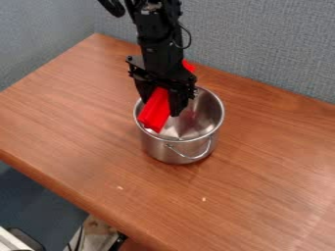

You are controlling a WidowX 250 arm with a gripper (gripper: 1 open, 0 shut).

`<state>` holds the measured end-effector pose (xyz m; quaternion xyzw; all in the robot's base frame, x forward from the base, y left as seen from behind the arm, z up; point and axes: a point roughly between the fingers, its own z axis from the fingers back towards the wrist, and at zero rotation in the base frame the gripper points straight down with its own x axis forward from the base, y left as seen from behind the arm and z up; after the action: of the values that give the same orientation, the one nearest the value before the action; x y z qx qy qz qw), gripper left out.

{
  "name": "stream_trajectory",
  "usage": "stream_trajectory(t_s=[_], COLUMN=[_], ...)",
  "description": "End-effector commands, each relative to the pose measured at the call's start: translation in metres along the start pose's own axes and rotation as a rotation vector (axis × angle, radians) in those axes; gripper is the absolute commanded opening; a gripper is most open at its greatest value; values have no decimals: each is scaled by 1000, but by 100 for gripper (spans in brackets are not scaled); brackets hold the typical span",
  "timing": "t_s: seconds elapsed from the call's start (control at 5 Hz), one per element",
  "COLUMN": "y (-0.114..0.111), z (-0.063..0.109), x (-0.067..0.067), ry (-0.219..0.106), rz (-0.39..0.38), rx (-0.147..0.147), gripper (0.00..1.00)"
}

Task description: Put the red object in the metal pot

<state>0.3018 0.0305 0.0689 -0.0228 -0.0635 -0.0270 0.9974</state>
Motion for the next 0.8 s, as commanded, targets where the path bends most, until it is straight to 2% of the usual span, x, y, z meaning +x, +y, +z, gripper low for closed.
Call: stream_trajectory(t_s=[0.0,0.2,0.6], y=[8,13,11], z=[2,-6,-10], x=[-2,-7,4], ry=[-27,-20,66], rz=[-89,-184,-191], rx=[1,-3,19], gripper=[0,0,0])
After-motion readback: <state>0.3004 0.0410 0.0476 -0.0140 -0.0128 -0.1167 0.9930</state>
